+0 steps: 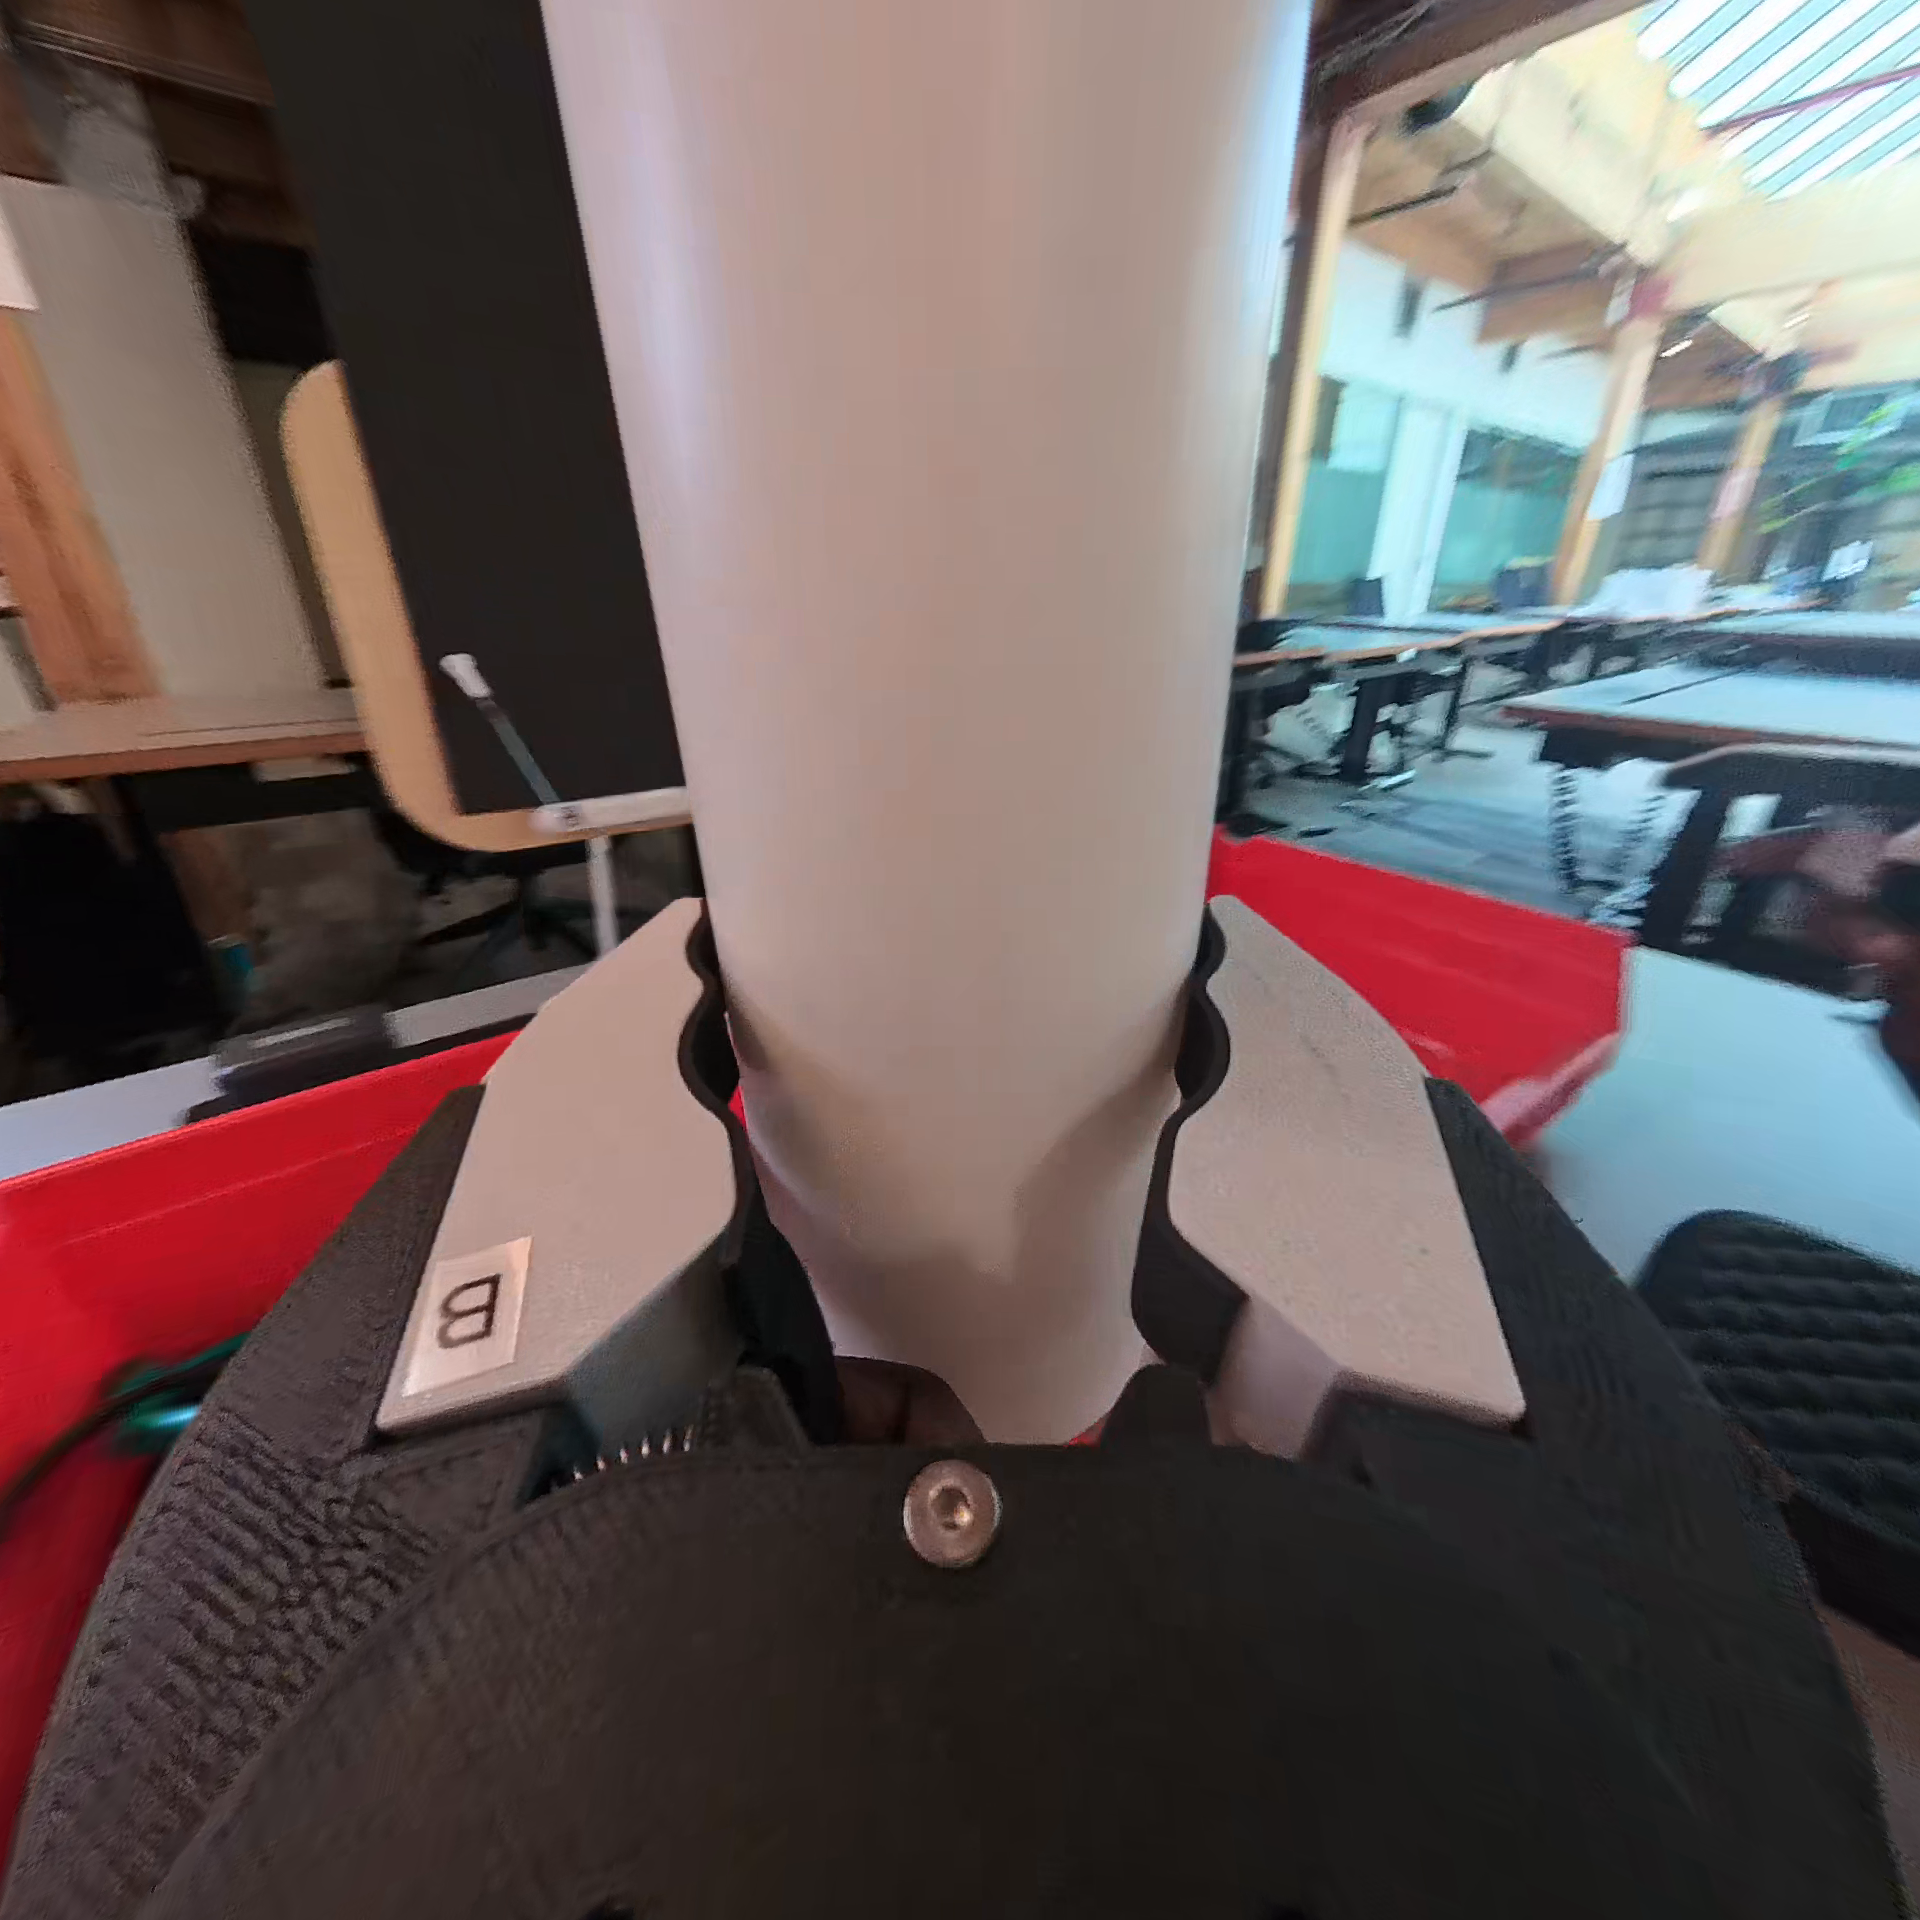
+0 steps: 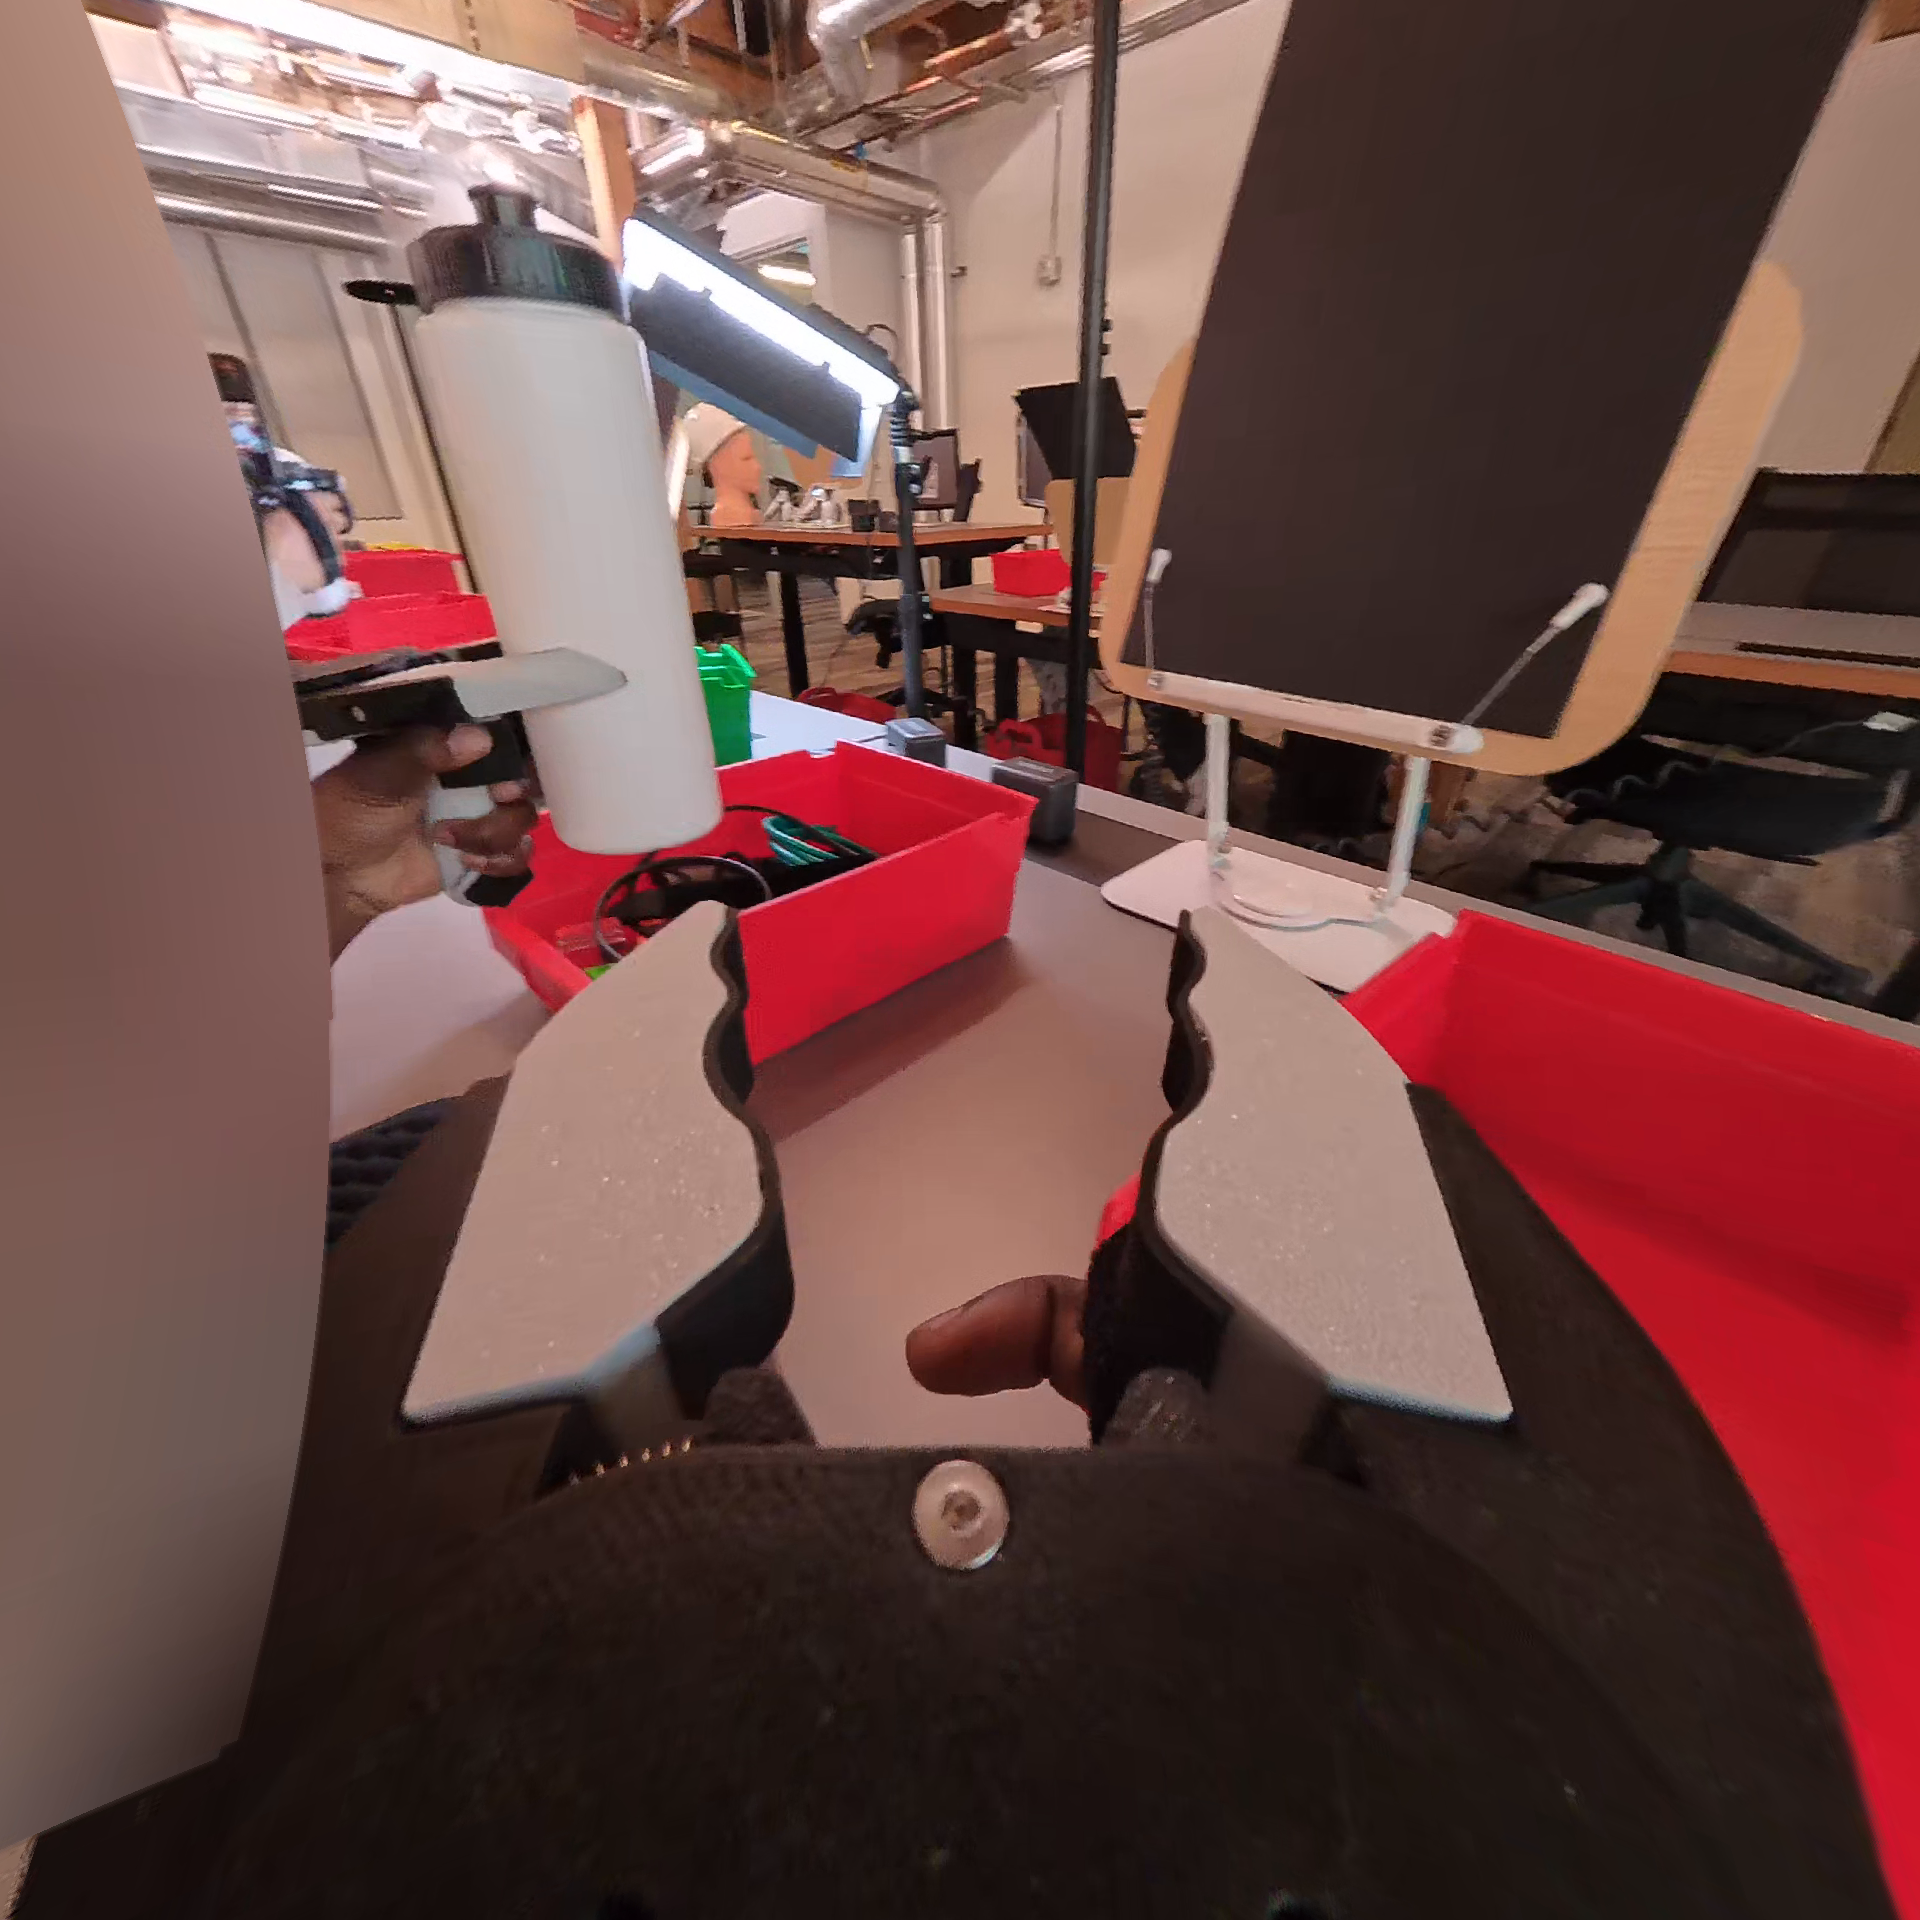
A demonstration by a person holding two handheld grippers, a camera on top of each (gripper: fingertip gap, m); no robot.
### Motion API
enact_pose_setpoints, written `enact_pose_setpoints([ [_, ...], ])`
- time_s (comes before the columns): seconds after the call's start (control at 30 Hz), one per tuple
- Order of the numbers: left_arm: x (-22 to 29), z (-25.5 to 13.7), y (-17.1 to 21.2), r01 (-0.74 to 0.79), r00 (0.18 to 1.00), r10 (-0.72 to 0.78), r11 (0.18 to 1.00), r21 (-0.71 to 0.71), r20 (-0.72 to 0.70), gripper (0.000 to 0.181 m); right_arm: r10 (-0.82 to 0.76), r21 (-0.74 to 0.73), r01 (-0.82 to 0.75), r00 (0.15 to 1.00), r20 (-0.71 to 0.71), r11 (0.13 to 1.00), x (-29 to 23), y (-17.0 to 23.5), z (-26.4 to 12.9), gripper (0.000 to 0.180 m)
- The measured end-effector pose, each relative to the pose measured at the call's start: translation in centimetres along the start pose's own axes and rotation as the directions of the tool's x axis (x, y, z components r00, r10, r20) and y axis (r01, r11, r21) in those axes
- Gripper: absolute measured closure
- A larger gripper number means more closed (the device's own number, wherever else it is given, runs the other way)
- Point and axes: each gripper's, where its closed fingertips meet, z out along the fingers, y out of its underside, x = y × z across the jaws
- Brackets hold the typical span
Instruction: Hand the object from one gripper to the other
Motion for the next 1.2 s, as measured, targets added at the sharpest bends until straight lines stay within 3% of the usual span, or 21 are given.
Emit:
enact_pose_setpoints([
  [0.2, 7.4, 0.6, -0.1, 0.219, 0.951, -0.198, 0.974, 0.064, -0.238, 0.096, 0.013, 0.074, -0.031, 0.974, 0.225, 0.997, -5.7, -0.6, 2.8, 0.083],
  [0.4, 10.3, 0.7, -2.0, 0.578, 0.759, -0.484, 0.809, 0.109, -0.436, 0.096, 0.027, 0.107, -0.061, 0.955, 0.295, 0.992, -9.7, 0.8, 5.8, 0.074],
  [0.57, 11.1, 0.5, -4.0, 0.731, 0.617, -0.571, 0.670, 0.126, -0.541, 0.096, 0.115, 0.153, -0.175, 0.934, 0.340, 0.973, -11.3, 0.7, 6.9, 0.063],
  [0.73, 12.2, 0.5, -4.8, 0.788, 0.554, -0.588, 0.598, 0.144, -0.589, 0.095, 0.198, 0.210, -0.286, 0.912, 0.360, 0.935, -11.7, -0.2, 7.5, 0.064],
  [0.83, 13.1, 1.1, -4.3, 0.779, 0.562, -0.589, 0.613, 0.132, -0.581, 0.096, 0.198, 0.249, -0.297, 0.913, 0.357, 0.922, -11.8, -0.7, 7.6, 0.067],
  [0.9, 13.6, 1.2, -4.2, 0.783, 0.548, -0.589, 0.611, 0.117, -0.594, 0.095, 0.207, 0.304, -0.307, 0.925, 0.320, 0.902, -11.1, -1.3, 7.4, 0.083],
  [1.07, 14.5, 1.1, -4.0, 0.757, 0.549, -0.571, 0.649, 0.074, -0.611, 0.095, 0.183, 0.358, -0.299, 0.928, 0.324, 0.884, -10.3, -2.1, 6.1, 0.088],
  [1.13, 14.8, 1.0, -3.7, 0.715, 0.582, -0.542, 0.696, 0.063, -0.607, 0.090, 0.183, 0.365, -0.312, 0.920, 0.345, 0.877, -10.2, -2.5, 5.6, 0.088],
  [1.2, 14.8, 0.9, -2.9, 0.637, 0.642, -0.500, 0.770, 0.042, -0.581, 0.074, 0.192, 0.366, -0.335, 0.907, 0.374, 0.868, -9.9, -2.9, 4.9, 0.089],
])
